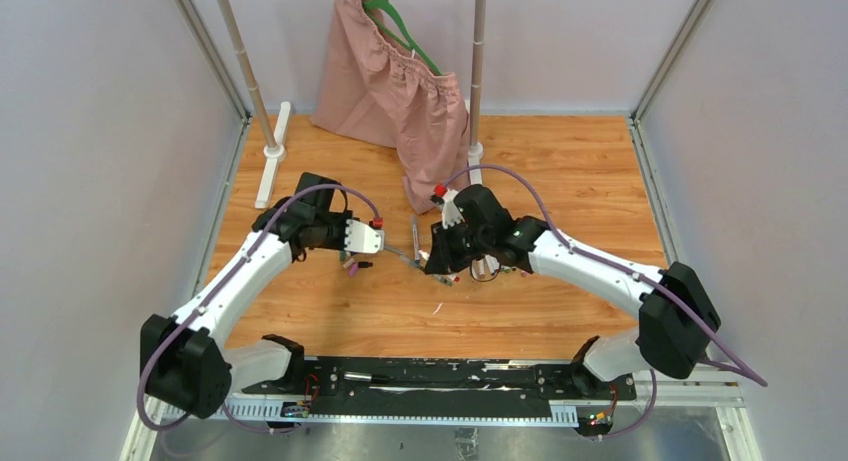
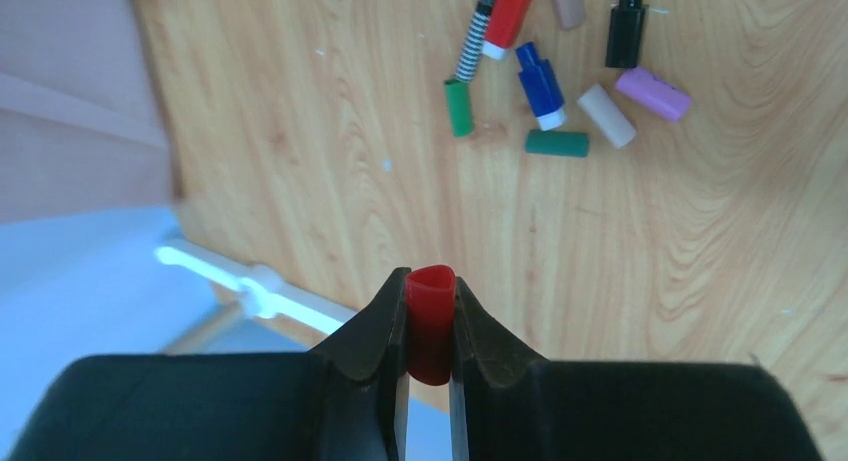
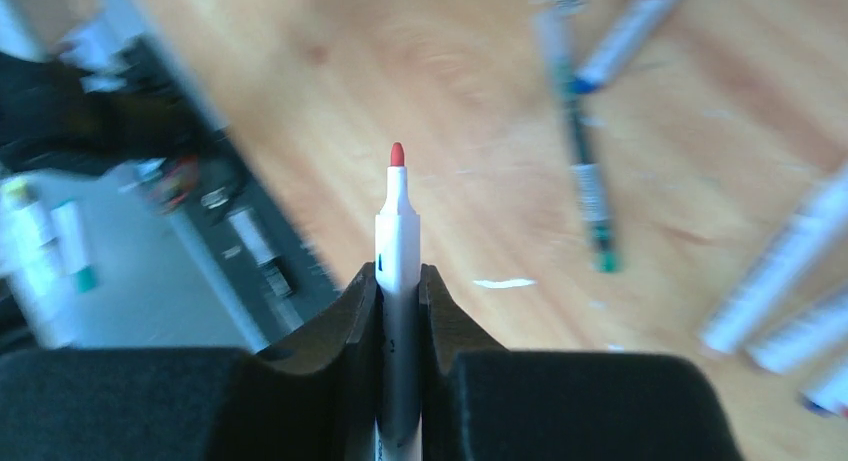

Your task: Open the pen caps

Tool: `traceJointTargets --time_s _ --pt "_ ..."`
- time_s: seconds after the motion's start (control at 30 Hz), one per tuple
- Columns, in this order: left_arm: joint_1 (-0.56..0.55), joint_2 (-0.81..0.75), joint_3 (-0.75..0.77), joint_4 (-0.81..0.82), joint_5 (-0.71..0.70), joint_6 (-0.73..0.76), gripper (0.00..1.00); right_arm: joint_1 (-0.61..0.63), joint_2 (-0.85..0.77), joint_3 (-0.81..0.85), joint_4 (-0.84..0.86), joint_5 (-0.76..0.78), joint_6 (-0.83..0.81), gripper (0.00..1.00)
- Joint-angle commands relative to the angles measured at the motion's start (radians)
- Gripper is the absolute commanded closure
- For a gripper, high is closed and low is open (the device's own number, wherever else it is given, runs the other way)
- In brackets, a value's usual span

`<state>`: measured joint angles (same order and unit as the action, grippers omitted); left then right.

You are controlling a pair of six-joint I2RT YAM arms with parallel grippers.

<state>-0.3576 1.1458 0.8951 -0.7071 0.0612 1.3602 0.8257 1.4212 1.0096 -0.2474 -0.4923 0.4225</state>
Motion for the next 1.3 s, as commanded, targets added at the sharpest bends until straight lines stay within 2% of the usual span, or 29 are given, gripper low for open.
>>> traceJointTargets --time_s 0.0,0.13,0.23,0.4,0.57,0.73,0.9,1.13,1.27 --pt "0.072 0.094 0.022 -0.043 0.082 -0.152 1.0 -0.016 -0.017 -0.061 -0.023 0.499 -0.074 1.0" --pt "0.15 0.154 -0.024 -0.047 0.144 -0.206 1.0 -0.015 0.055 -0.074 0.051 0.663 -0.079 0.95" --pt "0.199 0.172 -0.072 0.0 0.15 -0.233 1.0 -0.015 0.123 -0.058 0.077 0.723 -0.081 0.89" --pt "0.231 0.205 -0.116 0.039 0.162 -0.258 1.0 -0.016 0.206 -0.053 0.135 0.729 -0.081 0.84" --pt "0.233 0.234 -0.149 0.064 0.161 -0.277 1.0 -0.016 0.261 -0.06 0.17 0.723 -0.065 0.73" --pt "0.233 0.259 -0.169 0.077 0.173 -0.291 0.92 -0.017 0.283 -0.072 0.18 0.722 -0.063 0.69" --pt "0.233 0.28 -0.167 0.08 0.19 -0.316 0.79 -0.022 0.282 -0.086 0.179 0.731 -0.063 0.68" --pt "0.233 0.276 -0.165 0.077 0.213 -0.341 0.68 -0.023 0.223 -0.109 0.132 0.836 -0.069 0.75" --pt "0.233 0.261 -0.137 0.033 0.232 -0.353 0.59 -0.023 0.18 -0.092 0.116 0.837 -0.091 0.75"
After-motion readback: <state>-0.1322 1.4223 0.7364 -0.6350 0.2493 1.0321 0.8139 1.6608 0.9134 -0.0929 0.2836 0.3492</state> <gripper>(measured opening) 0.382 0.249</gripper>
